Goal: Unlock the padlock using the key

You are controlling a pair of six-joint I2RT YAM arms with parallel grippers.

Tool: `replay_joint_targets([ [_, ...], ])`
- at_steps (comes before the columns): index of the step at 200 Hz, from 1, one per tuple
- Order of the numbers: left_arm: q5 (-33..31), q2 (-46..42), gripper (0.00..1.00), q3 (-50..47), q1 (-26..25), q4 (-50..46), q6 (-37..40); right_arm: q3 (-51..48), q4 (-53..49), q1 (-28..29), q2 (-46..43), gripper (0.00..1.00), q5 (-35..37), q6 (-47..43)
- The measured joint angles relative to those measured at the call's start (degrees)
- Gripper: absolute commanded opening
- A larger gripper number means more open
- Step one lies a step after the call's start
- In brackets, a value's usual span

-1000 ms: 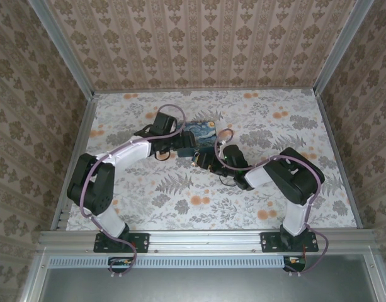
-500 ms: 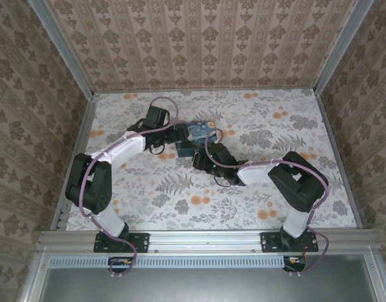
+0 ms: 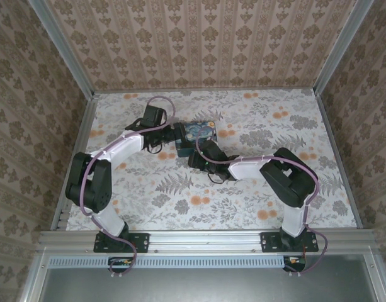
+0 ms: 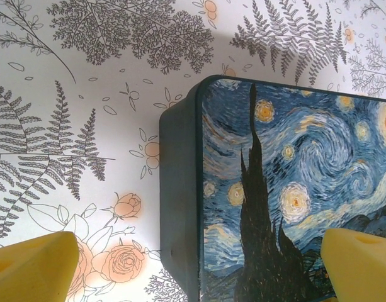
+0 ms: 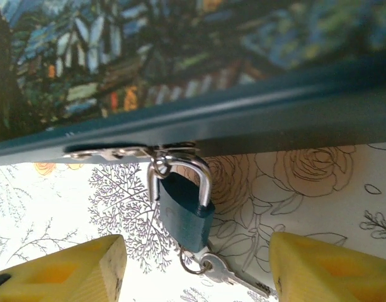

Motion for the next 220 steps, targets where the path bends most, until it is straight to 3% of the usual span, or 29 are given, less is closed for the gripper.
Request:
replay_joint_targets([
  [69,0.0,0.3,1.0,0.0,0.0,0.0,0.0,4.1,-3.8,0.8,2.6,0.48,2.6,-2.1],
  [100,0.0,0.8,1.0,0.0,0.0,0.0,0.0,4.2,-3.7,0.8,3.2,0.33,3.5,-2.8],
  [145,0.0,1.1,1.0,0.0,0.0,0.0,0.0,3.5,-1.7,0.8,3.6,0.0,3.6,-3.3],
  [192,-0.5,1.1,1.0,0.0,-0.4,-0.2,1.1,-3.5,3.8,-2.1,-0.1,0.0,-0.6,-3.4],
  [220,-3.1,1.1,1.0,1.0,-3.8,-1.9,3.6,-9.6,6.3,-5.9,-4.1,0.0,-5.0,-4.3],
])
